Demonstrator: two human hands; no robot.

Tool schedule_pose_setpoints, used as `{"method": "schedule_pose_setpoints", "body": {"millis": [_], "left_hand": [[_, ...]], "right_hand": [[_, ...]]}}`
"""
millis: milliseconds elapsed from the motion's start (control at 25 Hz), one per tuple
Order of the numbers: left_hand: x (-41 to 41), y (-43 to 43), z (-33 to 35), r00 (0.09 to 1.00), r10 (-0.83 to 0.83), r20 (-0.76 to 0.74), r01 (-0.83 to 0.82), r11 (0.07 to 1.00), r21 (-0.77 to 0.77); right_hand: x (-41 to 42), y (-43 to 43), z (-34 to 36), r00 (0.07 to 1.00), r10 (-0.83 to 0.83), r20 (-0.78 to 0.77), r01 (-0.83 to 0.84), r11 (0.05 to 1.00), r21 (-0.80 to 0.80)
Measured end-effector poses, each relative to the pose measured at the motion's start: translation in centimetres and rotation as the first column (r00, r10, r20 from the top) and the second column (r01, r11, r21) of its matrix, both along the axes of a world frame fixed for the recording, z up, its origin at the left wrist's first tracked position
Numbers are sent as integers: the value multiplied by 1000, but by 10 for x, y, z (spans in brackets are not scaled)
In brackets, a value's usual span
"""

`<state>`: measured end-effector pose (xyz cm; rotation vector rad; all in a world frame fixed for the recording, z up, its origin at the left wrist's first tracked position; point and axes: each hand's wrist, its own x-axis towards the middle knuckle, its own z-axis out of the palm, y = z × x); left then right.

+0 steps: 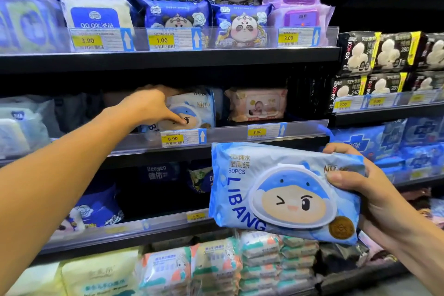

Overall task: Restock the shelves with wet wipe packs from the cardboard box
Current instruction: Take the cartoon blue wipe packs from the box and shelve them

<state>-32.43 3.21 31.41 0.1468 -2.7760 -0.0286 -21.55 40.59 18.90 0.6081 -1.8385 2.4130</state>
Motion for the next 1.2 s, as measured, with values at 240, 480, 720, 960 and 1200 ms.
{"method": "schedule_pose_setpoints", "body": {"millis": [240, 480, 720, 960, 1200], "left_hand": [[-7, -11, -1, 984, 72, 164, -75, 997, 11], [-24, -2, -4, 984, -168, 54, 163, 982, 94], [-71, -3, -13, 984, -162, 76, 148, 977, 155], [-29, -4, -15, 918, -303, -255, 343, 930, 131], [83, 0, -30, 663, -689, -293, 533, 160, 831]], "right_hand": [[-17, -14, 9, 1000, 18, -12, -18, 1000, 12], [-36, -34, 16, 999, 30, -35, -31, 999, -30], [-38, -35, 19, 999, 3, -42, -5, 1000, -31], [-37, -40, 41, 998, -15, -66, 13, 1000, -22], [-42, -75, 62, 988, -50, -149, 44, 998, -41]]}}
